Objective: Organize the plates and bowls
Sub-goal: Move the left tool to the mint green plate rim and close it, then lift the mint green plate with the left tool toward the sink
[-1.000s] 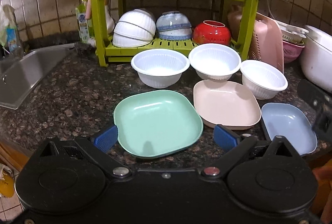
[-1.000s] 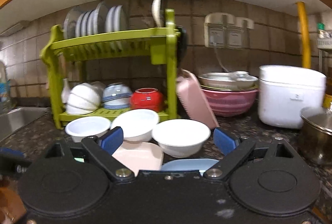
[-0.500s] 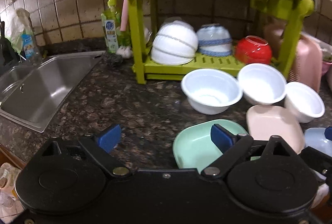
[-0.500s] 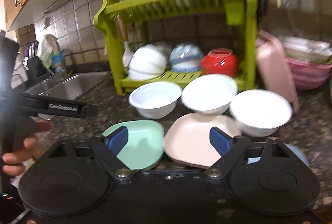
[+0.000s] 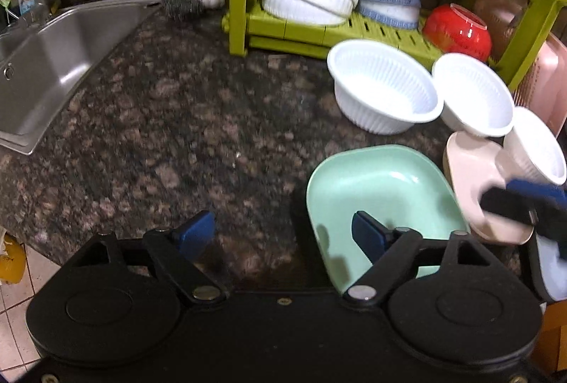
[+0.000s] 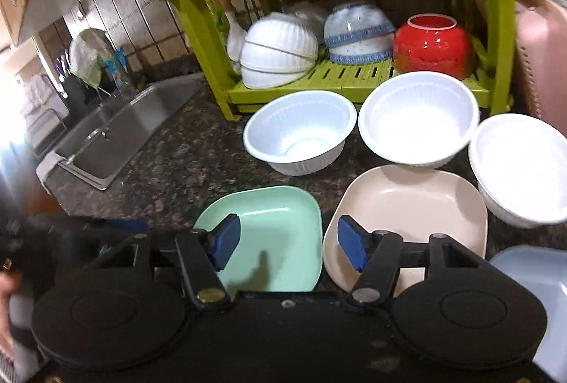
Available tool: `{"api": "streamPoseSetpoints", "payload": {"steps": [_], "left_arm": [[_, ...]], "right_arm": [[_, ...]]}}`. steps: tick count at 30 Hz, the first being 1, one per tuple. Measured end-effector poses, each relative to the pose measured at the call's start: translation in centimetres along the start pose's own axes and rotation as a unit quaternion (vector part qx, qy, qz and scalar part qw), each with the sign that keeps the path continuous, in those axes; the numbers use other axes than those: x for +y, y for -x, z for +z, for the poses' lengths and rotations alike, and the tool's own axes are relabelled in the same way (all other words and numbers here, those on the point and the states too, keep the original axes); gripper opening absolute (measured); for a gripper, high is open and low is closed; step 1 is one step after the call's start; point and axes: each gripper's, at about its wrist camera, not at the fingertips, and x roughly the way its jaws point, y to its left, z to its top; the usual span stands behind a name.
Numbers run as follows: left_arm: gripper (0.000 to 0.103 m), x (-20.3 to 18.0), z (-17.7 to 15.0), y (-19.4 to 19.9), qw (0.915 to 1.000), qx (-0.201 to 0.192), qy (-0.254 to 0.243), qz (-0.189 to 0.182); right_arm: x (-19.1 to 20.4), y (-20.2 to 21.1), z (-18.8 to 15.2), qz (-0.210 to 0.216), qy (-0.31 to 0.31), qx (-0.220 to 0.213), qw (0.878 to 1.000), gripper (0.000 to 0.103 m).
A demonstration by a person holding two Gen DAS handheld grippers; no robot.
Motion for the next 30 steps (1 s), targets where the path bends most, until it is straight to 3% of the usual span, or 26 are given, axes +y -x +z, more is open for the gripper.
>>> {"api": "streamPoseSetpoints", "payload": {"steps": [2, 12, 20, 25, 30], "left_arm": [[0.085, 0.0, -0.2, -0.1, 1.0, 0.001, 0.0, 0.004], [0.075, -0.1, -0.9, -1.1, 0.9992, 0.029, 0.003, -0.027], [0.065, -0.5, -1.1, -1.4, 0.997, 0.038, -0.009, -0.066], [0.053, -0.6, -1.0, -1.4, 0.9948, 0.046, -0.01, -0.09], [0.047, -0.6, -1.0, -1.4, 0.9956, 0.042, -0.012, -0.084]], "right_arm": [[-0.3, -1.2, 0.8, 0.006, -0.006, 0.009, 1.0, 0.05], [0.2, -4.7, 2.1, -0.005, 0.022, 0.016, 1.0, 0.046], [0.0, -6.4, 1.8, -0.024, 0.044, 0.035, 0.998, 0.033], [-0.1, -6.9, 1.4, -0.029, 0.053, 0.046, 0.997, 0.026], [0.6, -7.2, 1.1, -0.017, 0.051, 0.058, 0.997, 0.021]]}}
